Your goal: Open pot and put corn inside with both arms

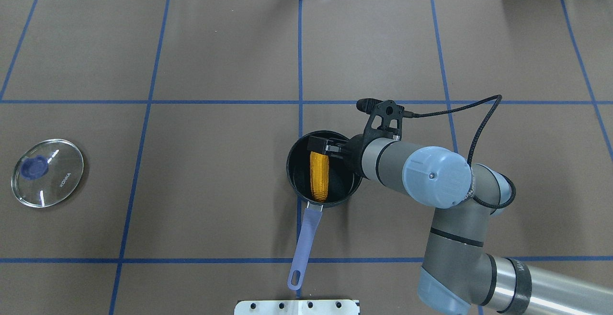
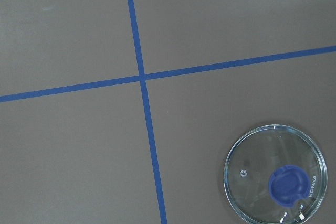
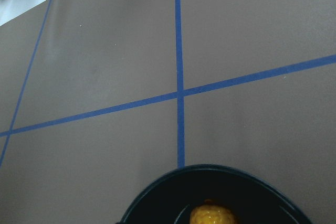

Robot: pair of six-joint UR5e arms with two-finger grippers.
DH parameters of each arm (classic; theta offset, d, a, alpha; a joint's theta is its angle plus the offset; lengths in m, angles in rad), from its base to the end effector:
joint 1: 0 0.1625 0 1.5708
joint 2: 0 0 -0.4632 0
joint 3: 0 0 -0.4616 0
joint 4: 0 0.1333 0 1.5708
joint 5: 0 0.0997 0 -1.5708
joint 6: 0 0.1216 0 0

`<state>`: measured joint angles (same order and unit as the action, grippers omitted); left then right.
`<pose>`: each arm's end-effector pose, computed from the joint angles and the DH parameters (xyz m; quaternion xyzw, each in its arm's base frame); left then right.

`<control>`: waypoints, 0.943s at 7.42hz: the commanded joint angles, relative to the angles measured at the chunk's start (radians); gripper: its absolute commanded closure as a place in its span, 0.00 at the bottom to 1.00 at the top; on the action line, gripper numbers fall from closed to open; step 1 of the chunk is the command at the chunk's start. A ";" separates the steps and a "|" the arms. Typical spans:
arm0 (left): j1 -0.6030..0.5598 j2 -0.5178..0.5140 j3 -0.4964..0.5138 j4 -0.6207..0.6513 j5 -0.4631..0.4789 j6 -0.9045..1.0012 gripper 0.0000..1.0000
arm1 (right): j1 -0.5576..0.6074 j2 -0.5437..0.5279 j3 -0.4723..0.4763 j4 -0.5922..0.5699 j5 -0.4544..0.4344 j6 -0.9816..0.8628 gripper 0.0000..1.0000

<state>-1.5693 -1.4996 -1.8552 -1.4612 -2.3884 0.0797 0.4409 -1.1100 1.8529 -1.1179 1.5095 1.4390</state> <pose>-0.0438 -0.5260 0.5993 0.0630 0.3948 0.0578 0.9148 -0.5688 -0.4241 0.2168 0.1832 -0.5326 0.1442 0.8136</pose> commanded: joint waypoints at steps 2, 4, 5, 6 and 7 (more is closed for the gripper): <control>0.000 0.022 0.002 -0.001 0.008 -0.003 0.01 | 0.306 0.029 -0.001 -0.276 0.327 -0.238 0.00; -0.002 0.051 -0.002 -0.002 0.021 0.003 0.01 | 0.534 -0.031 -0.004 -0.434 0.499 -0.571 0.00; -0.002 0.056 -0.004 -0.002 0.025 0.003 0.01 | 0.639 -0.078 -0.006 -0.492 0.546 -0.761 0.00; -0.002 0.056 -0.006 -0.004 0.025 0.006 0.01 | 0.735 -0.141 -0.006 -0.522 0.598 -0.946 0.00; -0.002 0.055 -0.006 -0.004 0.025 0.008 0.01 | 0.836 -0.228 -0.006 -0.523 0.638 -1.127 0.00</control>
<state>-1.5707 -1.4456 -1.8597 -1.4643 -2.3648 0.0851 1.1415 -1.2384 1.8474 -1.6169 2.0854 0.5569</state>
